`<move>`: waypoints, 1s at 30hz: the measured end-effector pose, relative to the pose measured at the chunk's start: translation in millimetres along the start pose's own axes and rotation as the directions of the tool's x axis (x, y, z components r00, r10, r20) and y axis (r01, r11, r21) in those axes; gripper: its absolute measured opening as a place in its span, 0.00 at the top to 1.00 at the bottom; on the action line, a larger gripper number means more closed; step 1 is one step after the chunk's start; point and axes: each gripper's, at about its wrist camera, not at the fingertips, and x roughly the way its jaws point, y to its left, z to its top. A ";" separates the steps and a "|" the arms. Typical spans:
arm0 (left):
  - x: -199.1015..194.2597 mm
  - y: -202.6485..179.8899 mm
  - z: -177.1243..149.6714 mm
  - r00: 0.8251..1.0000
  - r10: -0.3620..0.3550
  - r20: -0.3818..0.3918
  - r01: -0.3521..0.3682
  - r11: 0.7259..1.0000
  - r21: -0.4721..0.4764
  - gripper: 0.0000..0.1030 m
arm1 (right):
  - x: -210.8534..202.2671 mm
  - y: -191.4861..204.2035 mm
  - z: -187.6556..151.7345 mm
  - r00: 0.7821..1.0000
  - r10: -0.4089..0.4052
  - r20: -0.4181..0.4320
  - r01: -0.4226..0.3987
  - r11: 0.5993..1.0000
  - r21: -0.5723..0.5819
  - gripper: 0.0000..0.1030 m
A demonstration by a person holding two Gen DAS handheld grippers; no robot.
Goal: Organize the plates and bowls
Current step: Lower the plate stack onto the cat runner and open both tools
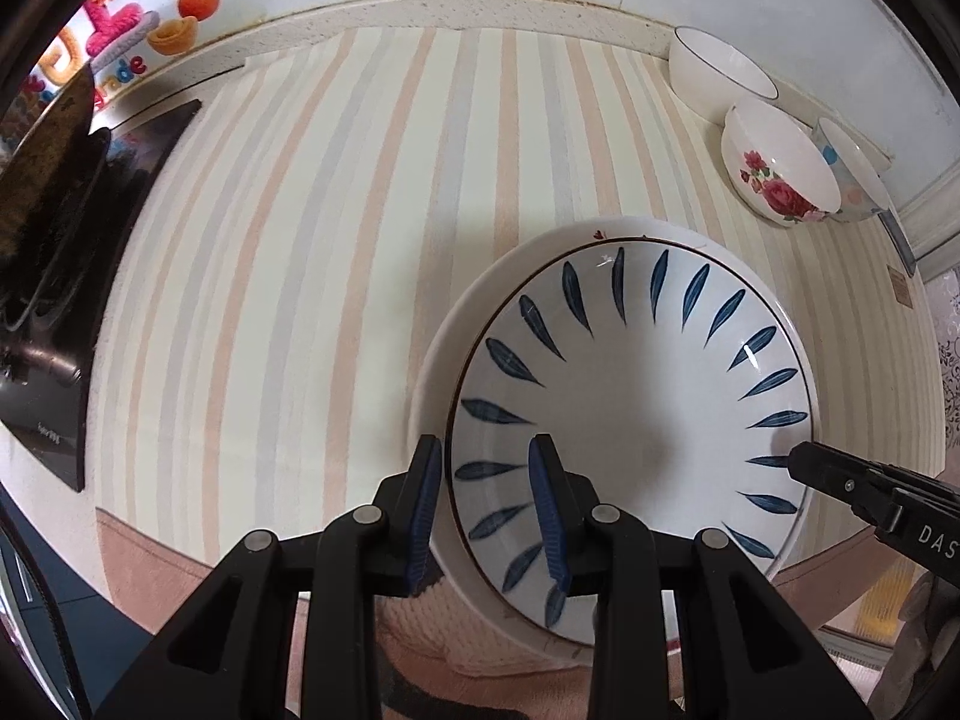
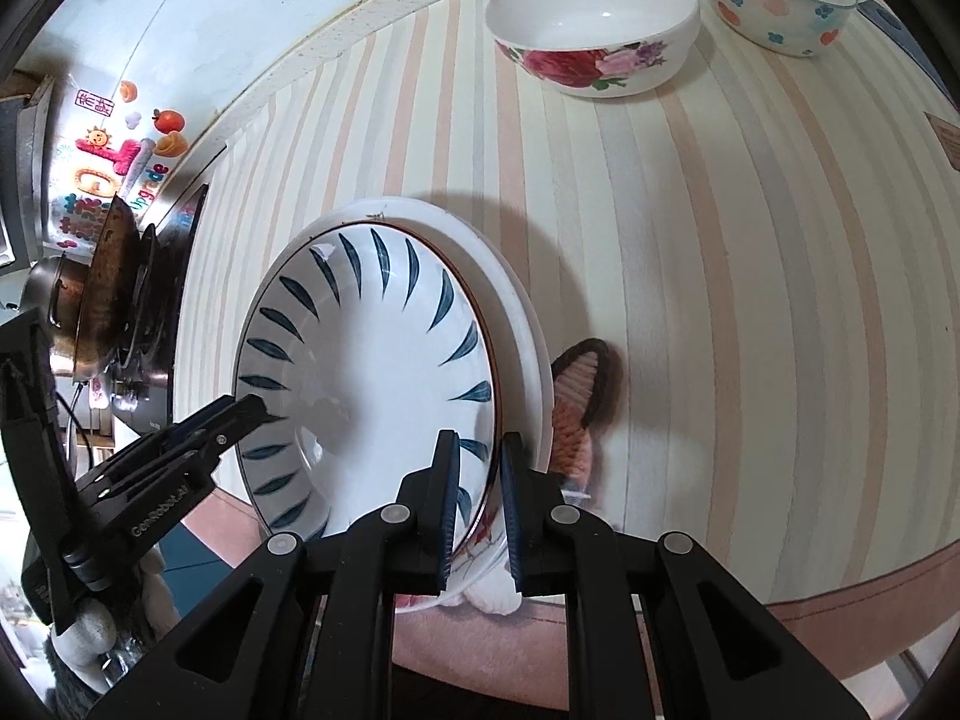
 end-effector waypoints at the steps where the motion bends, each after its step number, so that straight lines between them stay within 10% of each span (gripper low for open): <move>1: -3.0 1.2 -1.2 1.000 0.004 0.003 -0.004 1.000 -0.006 0.73 | -2.5 1.1 -1.1 1.000 -0.008 0.006 0.008 1.000 -0.004 0.85; 15: -103.7 0.3 -33.6 0.988 -0.041 0.152 0.046 0.998 -0.029 0.73 | -86.4 49.9 -38.2 0.994 -0.046 0.098 0.057 0.993 -0.107 0.64; 19: -138.4 -2.2 -43.8 0.978 -0.055 0.202 0.056 0.998 -0.003 0.69 | -129.5 68.4 -58.7 0.982 -0.063 0.176 0.087 0.988 -0.131 0.35; 25: -178.2 -5.2 -66.4 0.970 -0.092 0.226 0.079 0.995 0.063 0.62 | -183.8 91.9 -96.8 0.970 -0.068 0.235 0.099 0.987 -0.124 0.20; 28: -194.9 -5.2 -78.9 0.965 -0.093 0.245 0.074 0.994 0.086 0.17 | -206.9 102.2 -119.6 0.953 -0.112 0.282 0.149 0.982 -0.112 0.17; 30: -207.3 -4.3 -89.3 0.959 -0.103 0.263 0.079 0.992 0.102 0.10 | -222.9 106.9 -135.8 0.940 -0.130 0.314 0.168 0.981 -0.097 0.15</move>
